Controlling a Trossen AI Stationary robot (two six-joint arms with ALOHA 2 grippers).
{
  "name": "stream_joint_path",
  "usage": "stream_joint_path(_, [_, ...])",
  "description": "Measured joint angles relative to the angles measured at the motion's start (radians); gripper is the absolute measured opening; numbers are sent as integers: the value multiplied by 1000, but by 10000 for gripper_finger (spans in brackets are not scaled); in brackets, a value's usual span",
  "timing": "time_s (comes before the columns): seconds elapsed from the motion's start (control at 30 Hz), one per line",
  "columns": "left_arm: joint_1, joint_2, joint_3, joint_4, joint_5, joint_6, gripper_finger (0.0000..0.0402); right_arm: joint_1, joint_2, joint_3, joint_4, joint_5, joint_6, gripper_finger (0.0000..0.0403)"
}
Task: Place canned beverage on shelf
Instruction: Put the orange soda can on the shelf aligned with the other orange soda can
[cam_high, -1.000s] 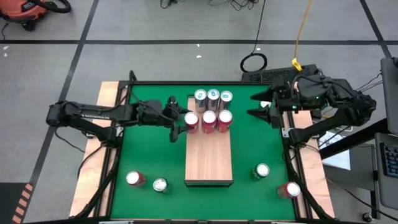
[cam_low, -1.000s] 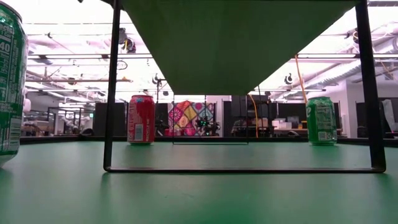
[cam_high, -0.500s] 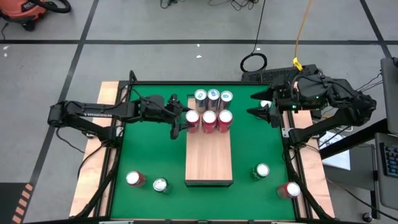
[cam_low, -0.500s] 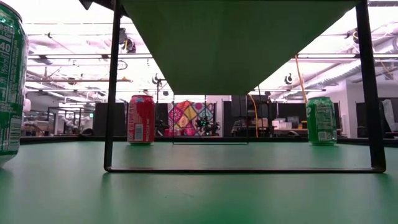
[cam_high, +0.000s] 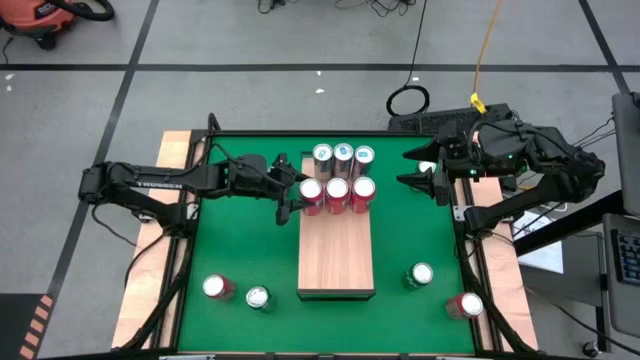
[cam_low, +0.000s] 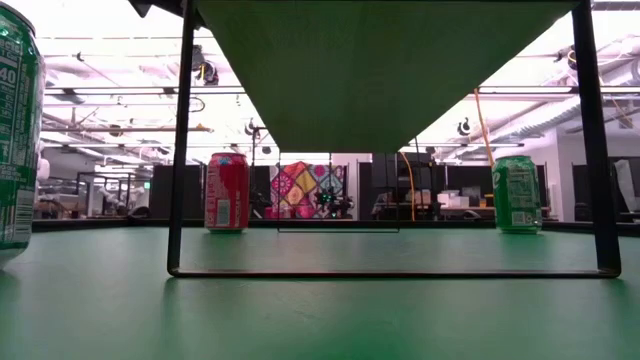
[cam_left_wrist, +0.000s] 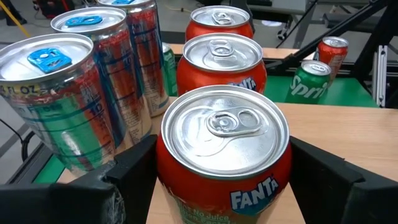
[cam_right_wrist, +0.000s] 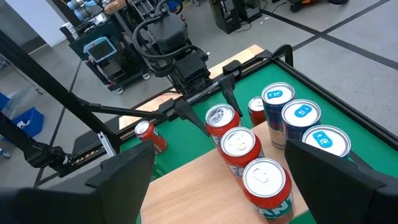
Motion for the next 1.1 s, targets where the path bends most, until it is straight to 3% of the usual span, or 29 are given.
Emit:
stream_joint_path(0.27, [0, 0, 0, -8, -11, 1, 300, 0, 7, 0, -25, 0, -2, 352])
stream_joint_path(0.63, [-4, 1, 2, -21, -44, -8, 377, 0, 69, -1, -94, -7, -15, 352])
stream_joint_path(1.1, [-39, -62, 106, -20, -134, -33, 382, 0, 72, -1, -136, -5, 2, 352])
